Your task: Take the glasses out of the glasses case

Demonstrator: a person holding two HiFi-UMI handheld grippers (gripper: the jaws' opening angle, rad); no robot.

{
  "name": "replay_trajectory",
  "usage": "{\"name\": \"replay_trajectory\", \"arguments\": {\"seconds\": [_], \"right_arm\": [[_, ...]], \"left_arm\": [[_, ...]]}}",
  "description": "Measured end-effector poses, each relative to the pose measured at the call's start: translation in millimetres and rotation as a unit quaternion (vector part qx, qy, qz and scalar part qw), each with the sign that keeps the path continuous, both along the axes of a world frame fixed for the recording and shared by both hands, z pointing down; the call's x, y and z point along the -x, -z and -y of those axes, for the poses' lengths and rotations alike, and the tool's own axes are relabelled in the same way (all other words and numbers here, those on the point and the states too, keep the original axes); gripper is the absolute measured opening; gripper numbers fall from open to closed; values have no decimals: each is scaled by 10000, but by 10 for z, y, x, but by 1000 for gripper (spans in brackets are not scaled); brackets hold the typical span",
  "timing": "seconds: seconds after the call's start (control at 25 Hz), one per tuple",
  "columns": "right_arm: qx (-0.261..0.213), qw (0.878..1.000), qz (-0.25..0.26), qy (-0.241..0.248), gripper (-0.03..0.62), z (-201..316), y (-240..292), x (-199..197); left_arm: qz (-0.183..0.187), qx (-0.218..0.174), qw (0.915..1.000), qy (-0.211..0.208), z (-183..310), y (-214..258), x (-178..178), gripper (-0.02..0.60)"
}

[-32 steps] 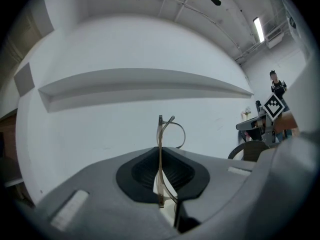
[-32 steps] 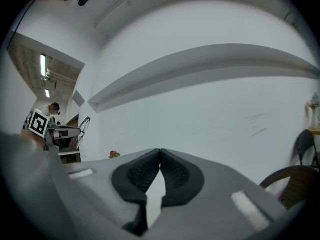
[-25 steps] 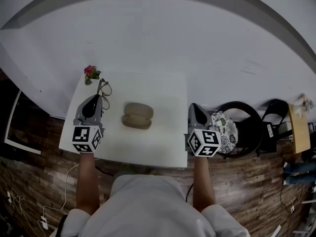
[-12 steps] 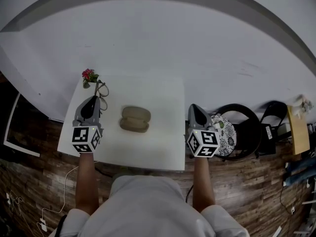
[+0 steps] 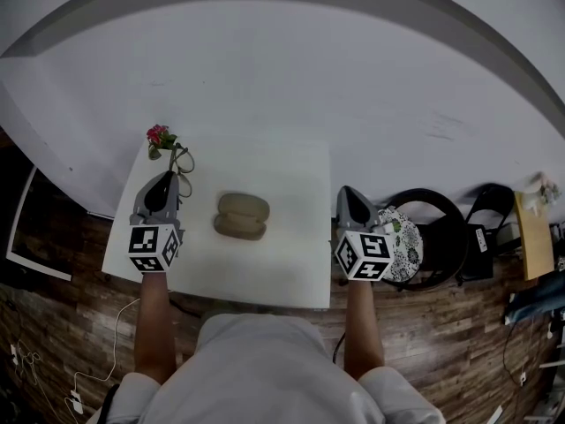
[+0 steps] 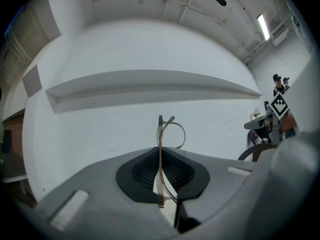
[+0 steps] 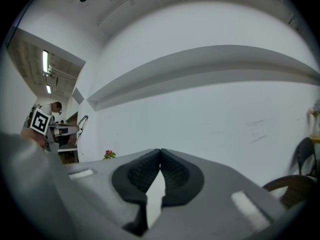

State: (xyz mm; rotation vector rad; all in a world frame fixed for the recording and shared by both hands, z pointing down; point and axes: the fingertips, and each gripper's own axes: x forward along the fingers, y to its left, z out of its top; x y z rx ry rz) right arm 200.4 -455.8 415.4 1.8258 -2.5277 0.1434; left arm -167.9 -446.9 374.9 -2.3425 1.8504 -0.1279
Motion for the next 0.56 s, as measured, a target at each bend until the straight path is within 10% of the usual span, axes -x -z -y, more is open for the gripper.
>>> {"name": "replay_trajectory", "arguments": {"seconds": [0.56], "right_arm": [[-74,10000,21,-25,3,67,28,-5]], "left_arm": [[39,16,9999,-134,104,-22,-51,23]]}}
